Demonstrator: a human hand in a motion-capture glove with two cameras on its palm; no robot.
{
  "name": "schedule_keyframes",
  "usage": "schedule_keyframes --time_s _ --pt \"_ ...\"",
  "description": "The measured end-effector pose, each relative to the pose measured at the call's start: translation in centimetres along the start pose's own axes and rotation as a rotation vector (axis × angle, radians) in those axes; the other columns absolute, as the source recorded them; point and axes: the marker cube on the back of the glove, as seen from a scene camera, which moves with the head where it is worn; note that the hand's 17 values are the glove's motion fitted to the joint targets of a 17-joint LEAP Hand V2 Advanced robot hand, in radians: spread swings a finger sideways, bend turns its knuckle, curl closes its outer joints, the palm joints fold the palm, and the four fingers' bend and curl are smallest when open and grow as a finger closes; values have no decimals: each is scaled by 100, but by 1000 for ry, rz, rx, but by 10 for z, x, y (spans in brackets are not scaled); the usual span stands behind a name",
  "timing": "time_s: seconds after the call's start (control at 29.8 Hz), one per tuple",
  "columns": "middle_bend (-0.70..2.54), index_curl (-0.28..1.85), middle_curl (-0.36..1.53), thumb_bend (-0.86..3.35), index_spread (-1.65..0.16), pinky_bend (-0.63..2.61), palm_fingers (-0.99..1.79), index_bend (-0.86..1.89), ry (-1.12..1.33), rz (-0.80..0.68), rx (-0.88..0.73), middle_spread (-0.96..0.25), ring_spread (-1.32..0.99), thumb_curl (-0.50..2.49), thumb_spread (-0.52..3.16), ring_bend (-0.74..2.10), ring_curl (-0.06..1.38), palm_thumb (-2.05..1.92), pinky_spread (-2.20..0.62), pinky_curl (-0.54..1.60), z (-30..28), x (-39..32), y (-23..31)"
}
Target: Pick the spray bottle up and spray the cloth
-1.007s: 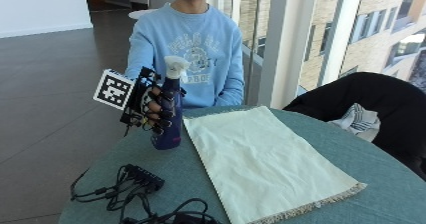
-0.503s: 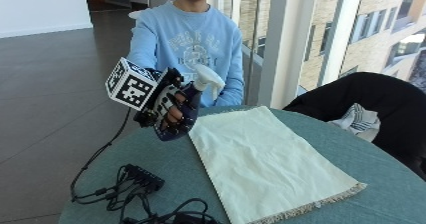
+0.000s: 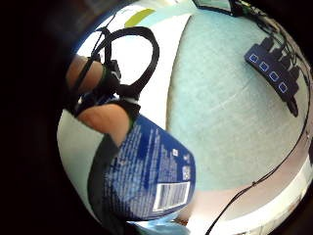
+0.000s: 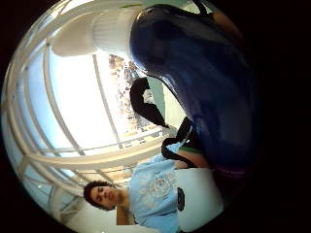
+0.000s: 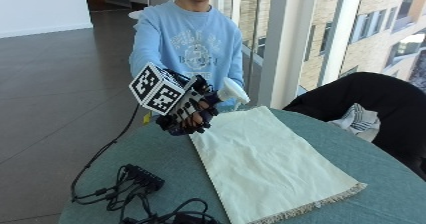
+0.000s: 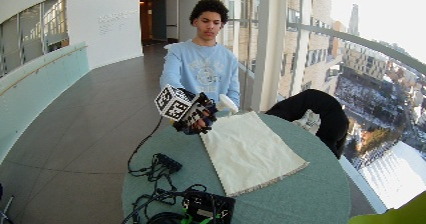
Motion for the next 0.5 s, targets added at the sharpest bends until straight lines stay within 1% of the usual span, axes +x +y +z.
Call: schedule_keyframes --time_s 0.23,0.5 --pt "28 20 44 -3 -30 33 97 7 27 8 -44 -5 4 61 82 52 39 89 25 37 11 -2 -1" --pt "28 20 44 -2 -30 34 97 7 32 9 -55 -5 4 63 81 53 39 88 24 37 16 -3 -2"
